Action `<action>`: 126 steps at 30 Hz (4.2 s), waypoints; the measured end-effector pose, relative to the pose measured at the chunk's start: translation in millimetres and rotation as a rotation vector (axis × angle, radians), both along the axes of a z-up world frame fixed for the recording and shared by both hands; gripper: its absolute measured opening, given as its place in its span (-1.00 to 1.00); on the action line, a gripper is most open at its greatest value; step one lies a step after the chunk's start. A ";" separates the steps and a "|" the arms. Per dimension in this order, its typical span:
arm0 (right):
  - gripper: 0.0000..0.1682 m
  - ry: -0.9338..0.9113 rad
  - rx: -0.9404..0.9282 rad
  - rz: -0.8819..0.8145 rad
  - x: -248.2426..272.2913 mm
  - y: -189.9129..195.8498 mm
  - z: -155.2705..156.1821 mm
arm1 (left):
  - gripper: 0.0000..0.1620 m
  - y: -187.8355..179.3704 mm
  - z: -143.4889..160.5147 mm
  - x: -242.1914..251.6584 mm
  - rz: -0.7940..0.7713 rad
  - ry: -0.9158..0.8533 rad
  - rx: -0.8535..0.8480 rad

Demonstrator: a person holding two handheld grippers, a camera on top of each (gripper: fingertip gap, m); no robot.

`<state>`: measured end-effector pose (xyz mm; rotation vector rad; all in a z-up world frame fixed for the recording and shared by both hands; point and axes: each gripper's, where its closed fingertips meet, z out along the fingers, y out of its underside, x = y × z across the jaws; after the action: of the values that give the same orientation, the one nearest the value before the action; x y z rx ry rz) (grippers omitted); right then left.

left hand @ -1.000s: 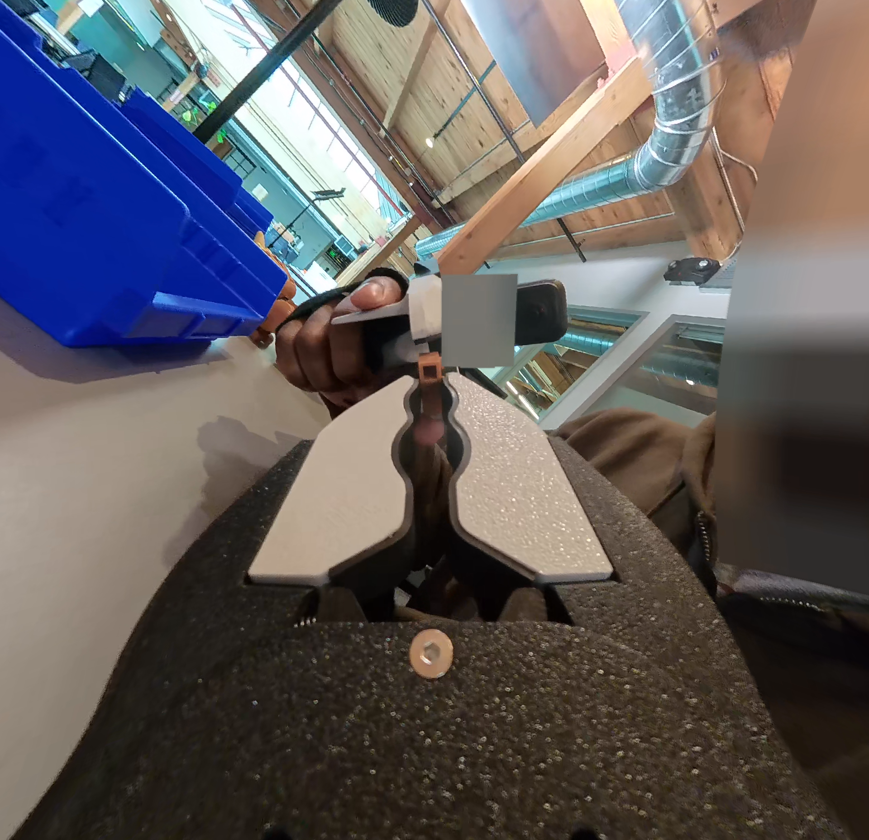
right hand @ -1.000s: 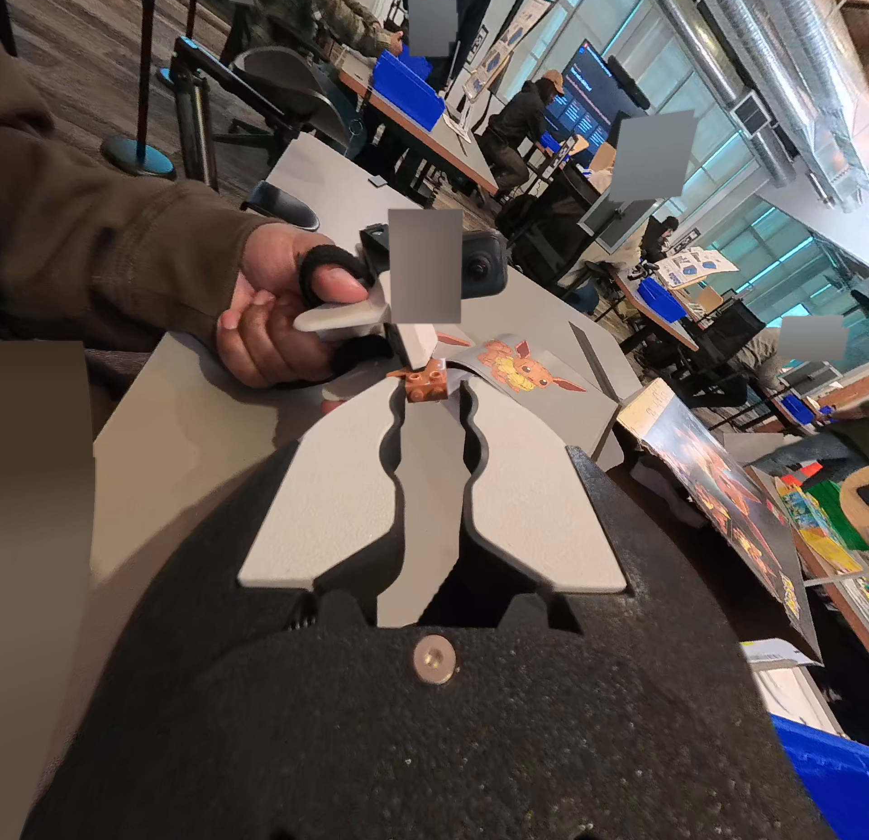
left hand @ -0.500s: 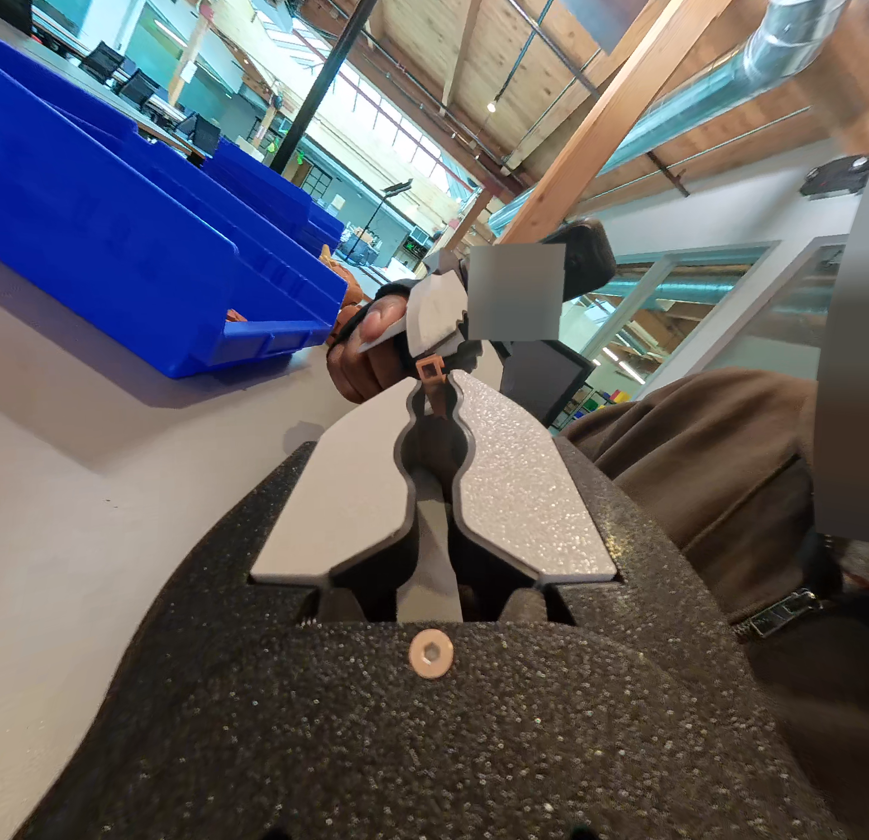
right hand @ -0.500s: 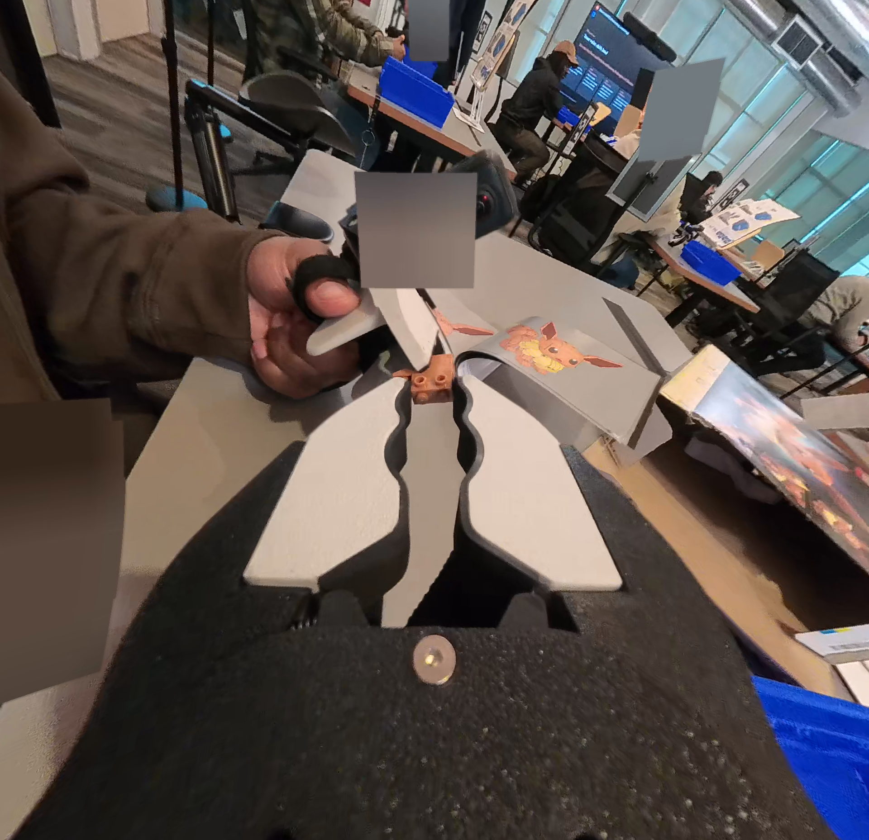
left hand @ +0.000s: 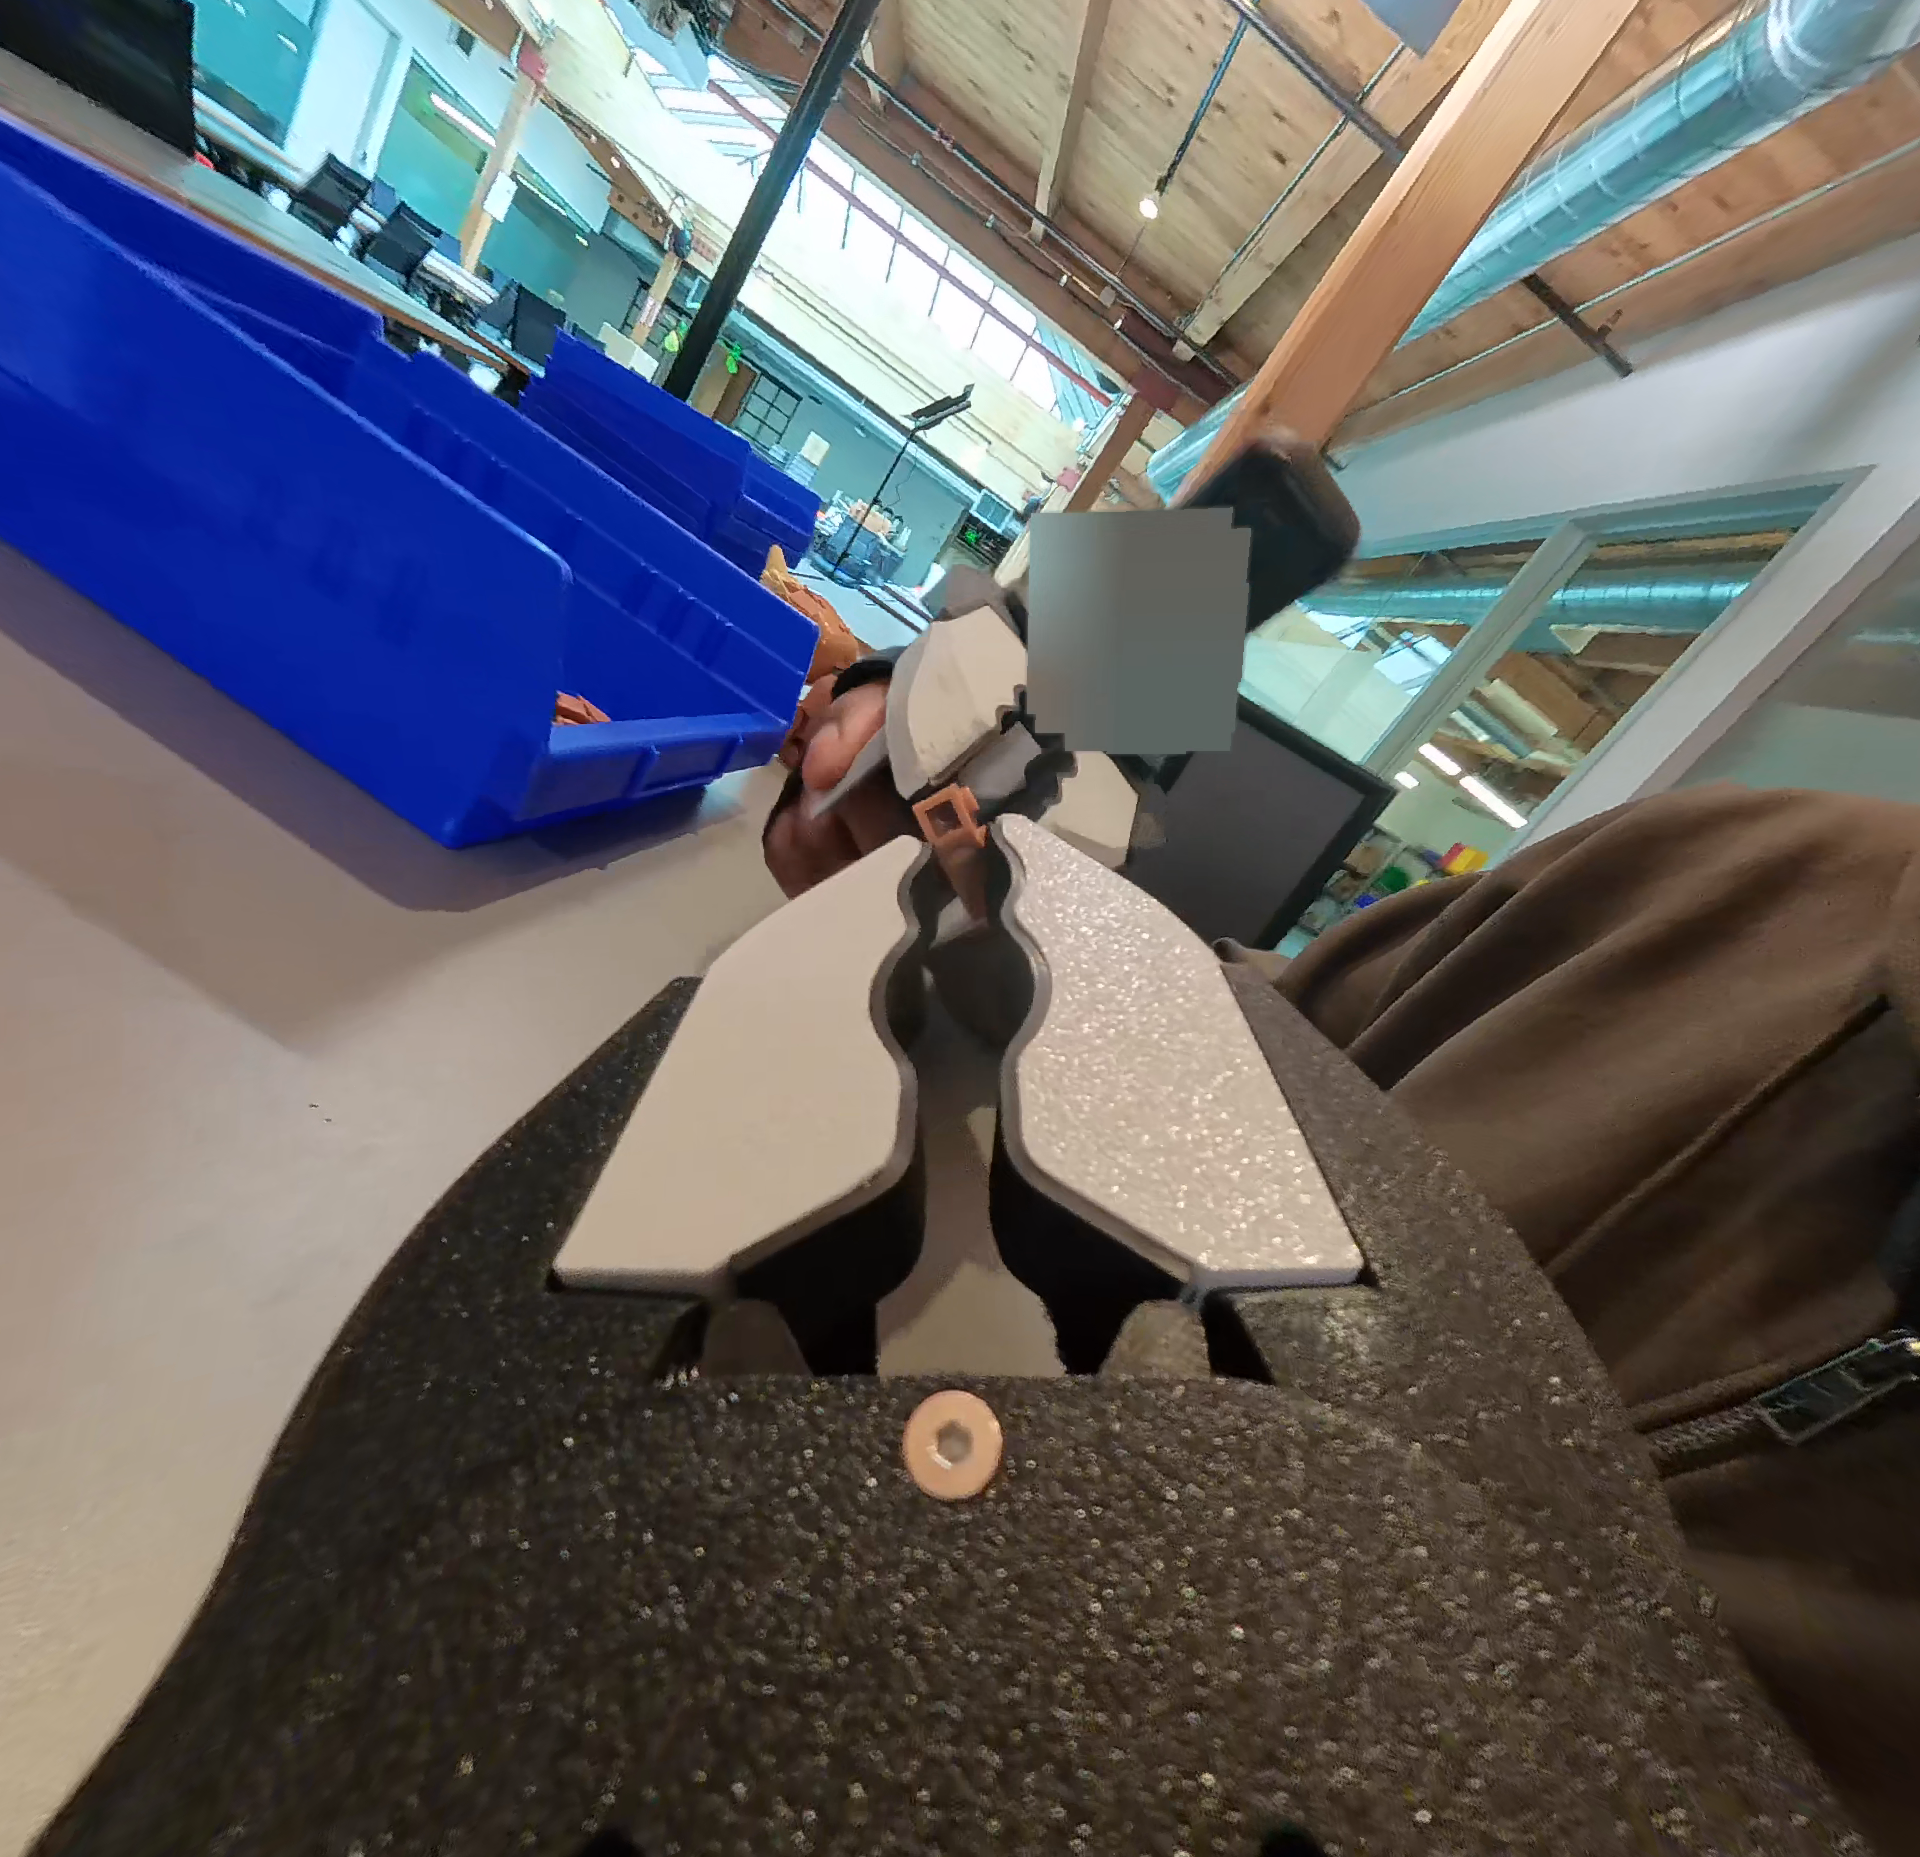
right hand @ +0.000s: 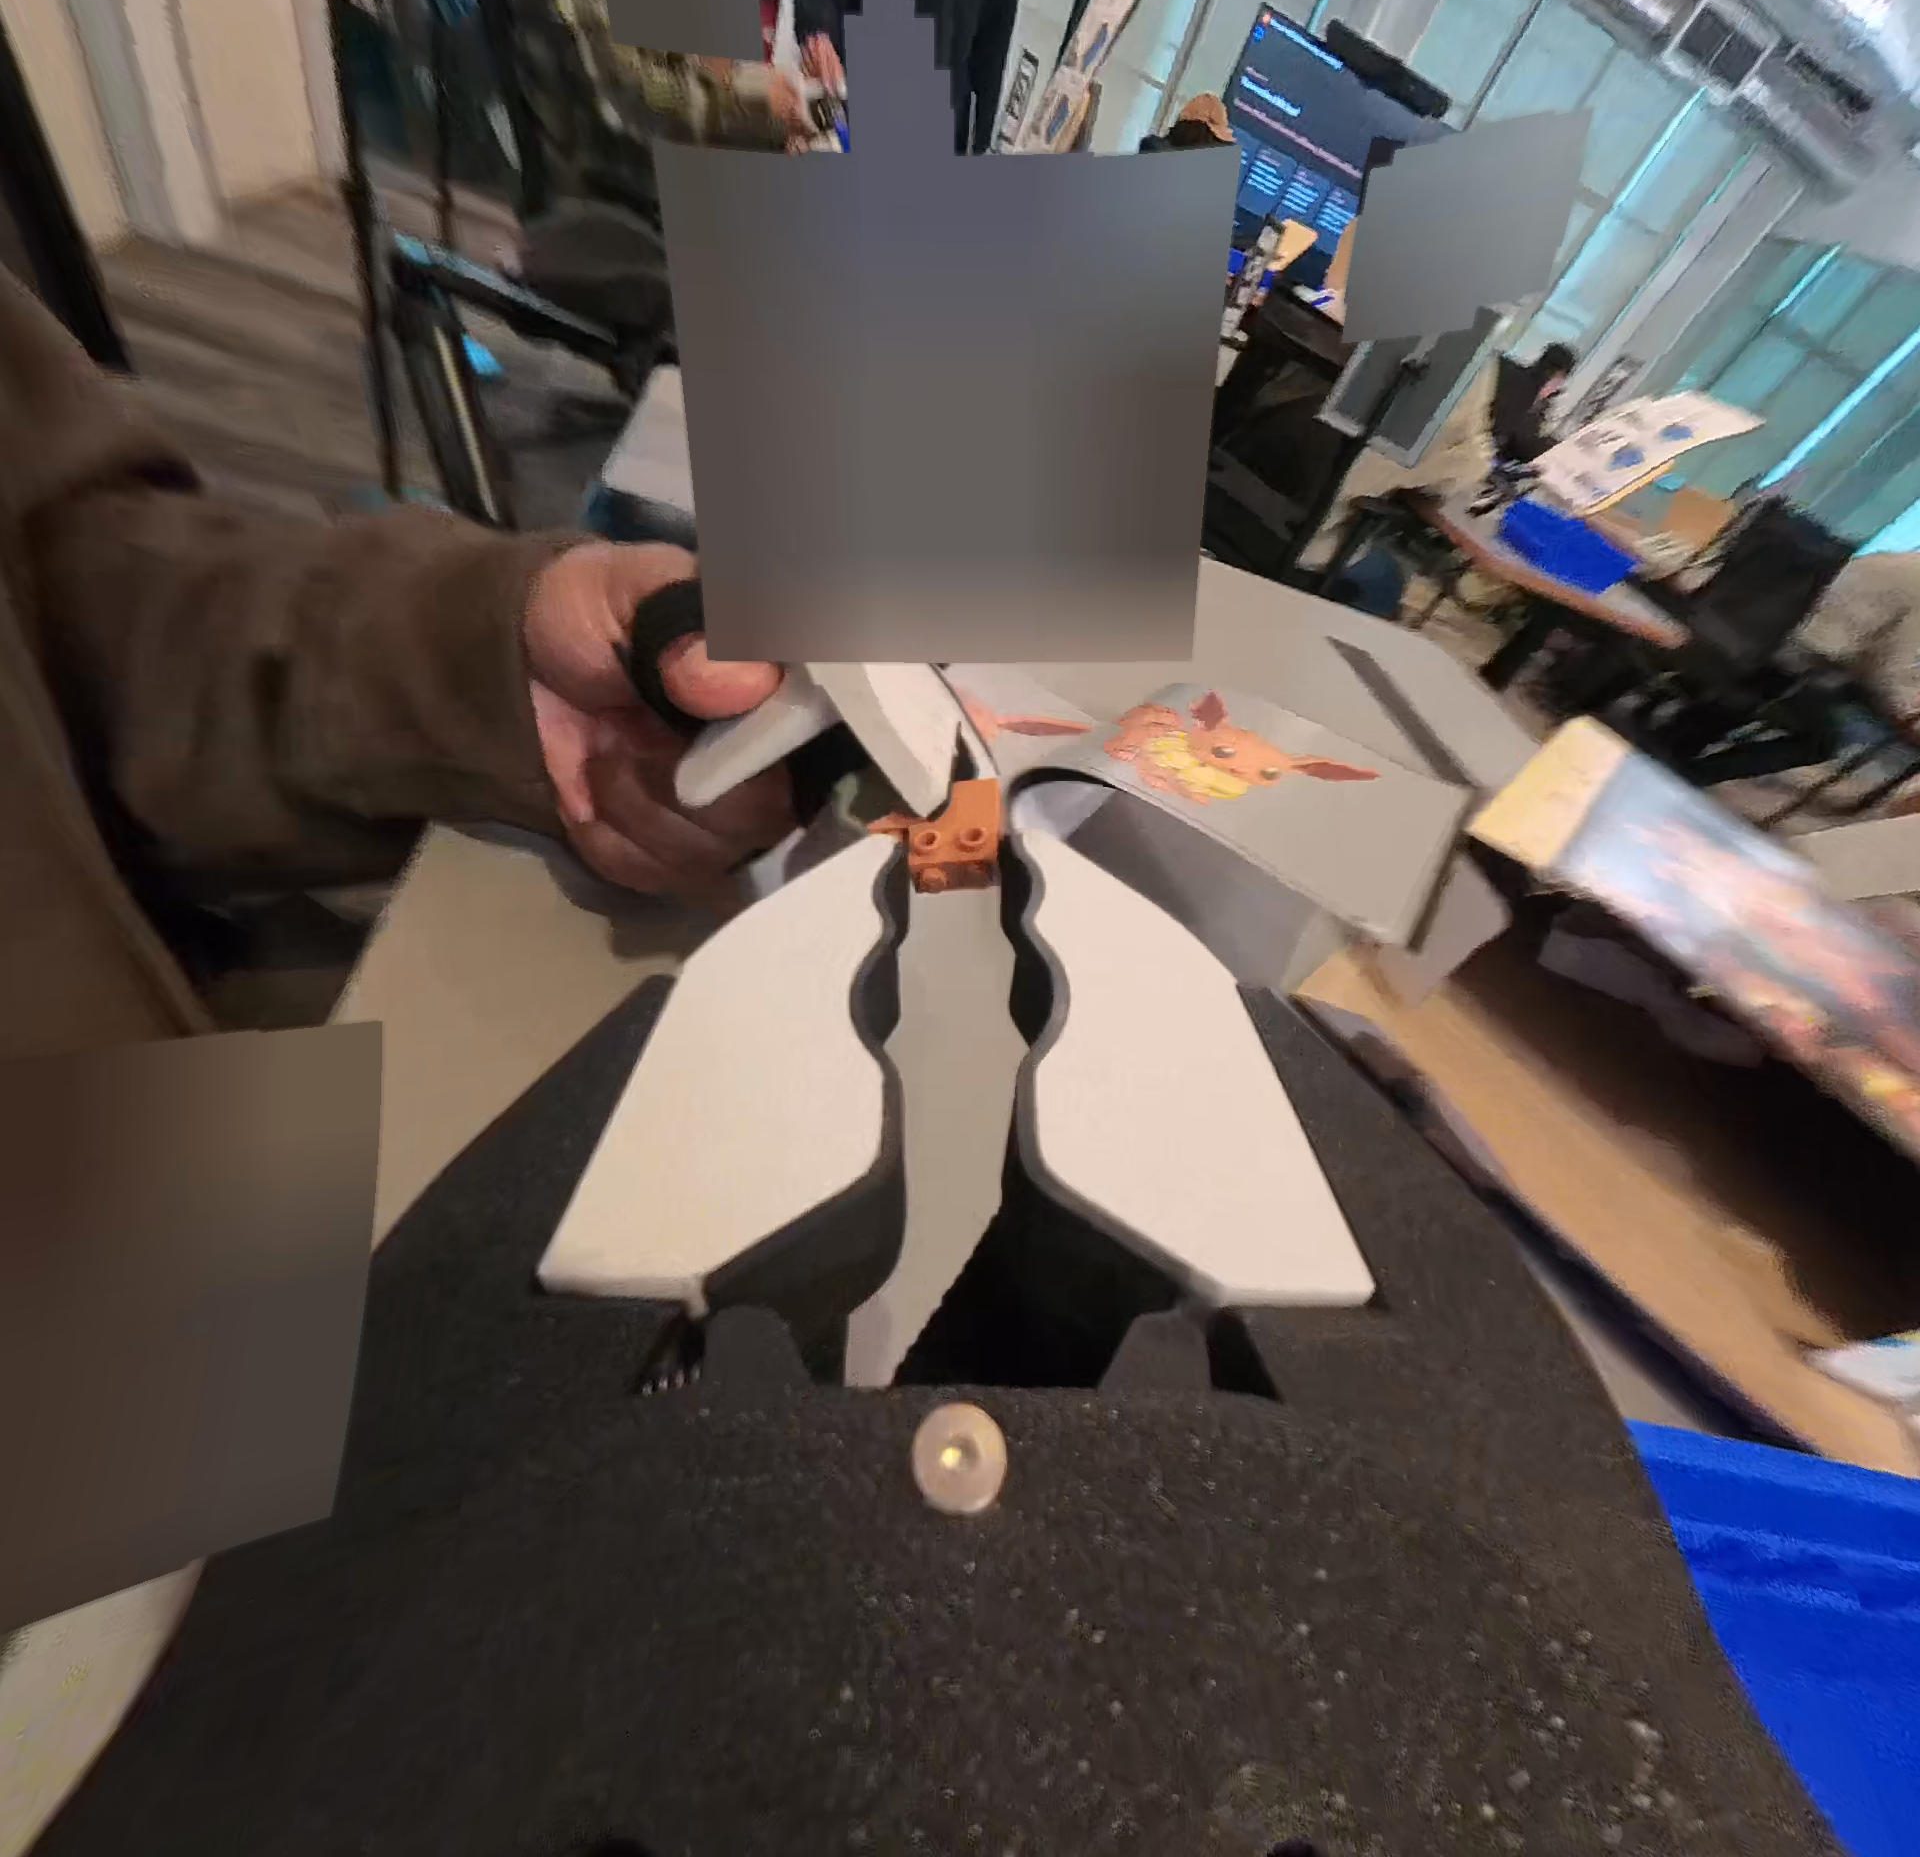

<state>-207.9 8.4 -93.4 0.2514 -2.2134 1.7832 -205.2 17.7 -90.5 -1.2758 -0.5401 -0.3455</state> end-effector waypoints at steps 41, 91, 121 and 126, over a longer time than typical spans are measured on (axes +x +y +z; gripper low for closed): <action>-0.40 0.281 0.070 -0.188 -2.7 3.4 -16.4 | -0.90 7.7 -3.8 -5.0 -0.030 -0.183 0.080; -0.06 -0.614 -1.384 -0.086 33.6 151.1 112.4 | -0.90 105.5 -9.7 93.7 -0.195 0.439 -0.156; -0.54 -0.136 -1.305 -0.548 46.9 240.5 118.4 | -0.36 162.4 -8.8 102.2 -0.139 0.140 -0.094; -0.34 0.183 -0.918 -1.001 50.8 314.2 94.4 | -0.08 182.8 -15.2 75.1 -0.001 0.312 -0.228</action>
<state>-157.2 322.6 0.9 -0.7160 -0.8716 1.7675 -130.1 200.5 -105.7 -1.5169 -0.3178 -0.0823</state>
